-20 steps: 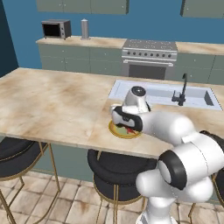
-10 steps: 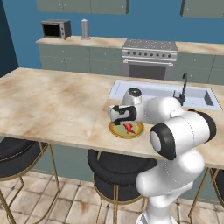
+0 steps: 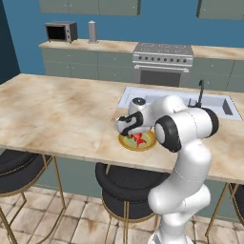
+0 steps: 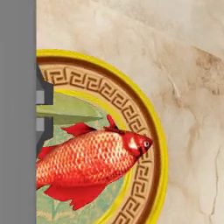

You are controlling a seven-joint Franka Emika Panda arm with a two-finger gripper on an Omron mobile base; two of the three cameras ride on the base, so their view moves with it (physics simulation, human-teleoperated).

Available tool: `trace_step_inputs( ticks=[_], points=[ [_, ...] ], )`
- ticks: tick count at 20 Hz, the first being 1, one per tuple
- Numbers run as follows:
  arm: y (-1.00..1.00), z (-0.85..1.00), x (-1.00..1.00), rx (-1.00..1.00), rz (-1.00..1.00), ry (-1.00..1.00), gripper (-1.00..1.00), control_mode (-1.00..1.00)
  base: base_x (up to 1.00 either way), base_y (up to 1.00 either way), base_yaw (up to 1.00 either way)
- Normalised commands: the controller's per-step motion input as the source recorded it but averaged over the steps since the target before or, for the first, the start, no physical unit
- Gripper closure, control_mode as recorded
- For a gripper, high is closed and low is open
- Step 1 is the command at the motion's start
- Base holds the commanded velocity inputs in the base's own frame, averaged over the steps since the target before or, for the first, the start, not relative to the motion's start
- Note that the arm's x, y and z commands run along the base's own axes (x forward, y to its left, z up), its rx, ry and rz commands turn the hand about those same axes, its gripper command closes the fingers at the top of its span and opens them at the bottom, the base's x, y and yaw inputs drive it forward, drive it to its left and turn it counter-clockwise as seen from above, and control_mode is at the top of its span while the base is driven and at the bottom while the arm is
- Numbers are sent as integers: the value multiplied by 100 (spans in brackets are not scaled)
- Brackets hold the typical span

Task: Take the lemon wedge from the fridge and place it on the plate with fish on the dining counter.

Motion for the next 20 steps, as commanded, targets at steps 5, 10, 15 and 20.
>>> trace_step_inputs(
  ticks=[5, 10, 15, 20],
  points=[
    [0, -29, 18, 0, 0, 1, 100, -100, 0, 0, 0],
    [0, -5, 12, 0, 0, 0, 100, -100, 0, 0, 0],
    [18, 71, -35, -1, 0, -14, -100, -100, 0, 0, 0],
    [33, 86, -98, -8, 0, -25, -100, -100, 0, 0, 0]
  ],
)
